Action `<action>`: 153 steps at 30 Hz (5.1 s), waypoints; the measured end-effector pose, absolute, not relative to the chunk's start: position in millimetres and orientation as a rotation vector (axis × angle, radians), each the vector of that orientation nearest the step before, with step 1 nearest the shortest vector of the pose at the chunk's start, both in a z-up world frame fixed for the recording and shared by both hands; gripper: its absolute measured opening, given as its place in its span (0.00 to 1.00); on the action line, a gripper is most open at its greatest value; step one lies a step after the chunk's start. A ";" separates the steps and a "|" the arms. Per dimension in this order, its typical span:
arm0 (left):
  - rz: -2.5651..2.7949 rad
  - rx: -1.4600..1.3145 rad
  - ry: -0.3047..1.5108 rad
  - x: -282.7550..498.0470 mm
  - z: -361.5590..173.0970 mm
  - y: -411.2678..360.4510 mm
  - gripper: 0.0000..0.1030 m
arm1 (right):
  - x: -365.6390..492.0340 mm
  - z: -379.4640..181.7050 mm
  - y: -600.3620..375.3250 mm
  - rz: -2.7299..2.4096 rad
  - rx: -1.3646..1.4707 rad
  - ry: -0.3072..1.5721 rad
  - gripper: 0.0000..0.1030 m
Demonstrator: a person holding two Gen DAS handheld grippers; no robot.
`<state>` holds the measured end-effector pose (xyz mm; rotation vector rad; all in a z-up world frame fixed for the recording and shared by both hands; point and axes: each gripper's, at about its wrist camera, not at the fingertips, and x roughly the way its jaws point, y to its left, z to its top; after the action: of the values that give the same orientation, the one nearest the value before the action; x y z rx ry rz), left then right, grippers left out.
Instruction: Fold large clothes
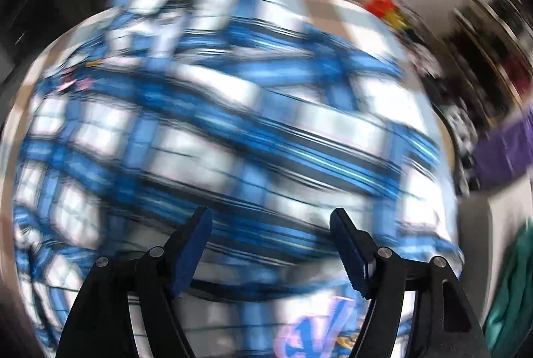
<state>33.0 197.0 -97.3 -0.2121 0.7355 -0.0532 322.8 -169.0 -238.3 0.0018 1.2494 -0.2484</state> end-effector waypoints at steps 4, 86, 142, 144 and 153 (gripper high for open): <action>-0.103 -0.216 0.717 27.9 -92.4 193.4 0.75 | 307.8 -257.7 -197.6 -0.251 0.038 1.228 0.73; -0.490 -0.077 1.006 256.5 -125.9 124.2 0.09 | 64.5 -120.8 -195.2 0.171 0.610 0.710 0.91; -0.481 -0.040 1.068 228.0 -139.2 106.9 0.29 | 186.7 -112.8 -191.3 0.275 0.208 0.737 0.70; -0.508 -0.046 1.083 226.0 -139.2 106.3 0.34 | 199.4 -93.7 -183.5 0.303 0.160 0.722 0.75; -0.531 -0.181 0.987 212.0 -104.8 144.1 0.69 | 309.7 -133.3 -119.6 0.207 -0.164 1.034 0.75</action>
<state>212.0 144.1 -104.8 -0.1811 0.9869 -0.5311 309.7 -119.6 -133.3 -0.1636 1.0339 0.2070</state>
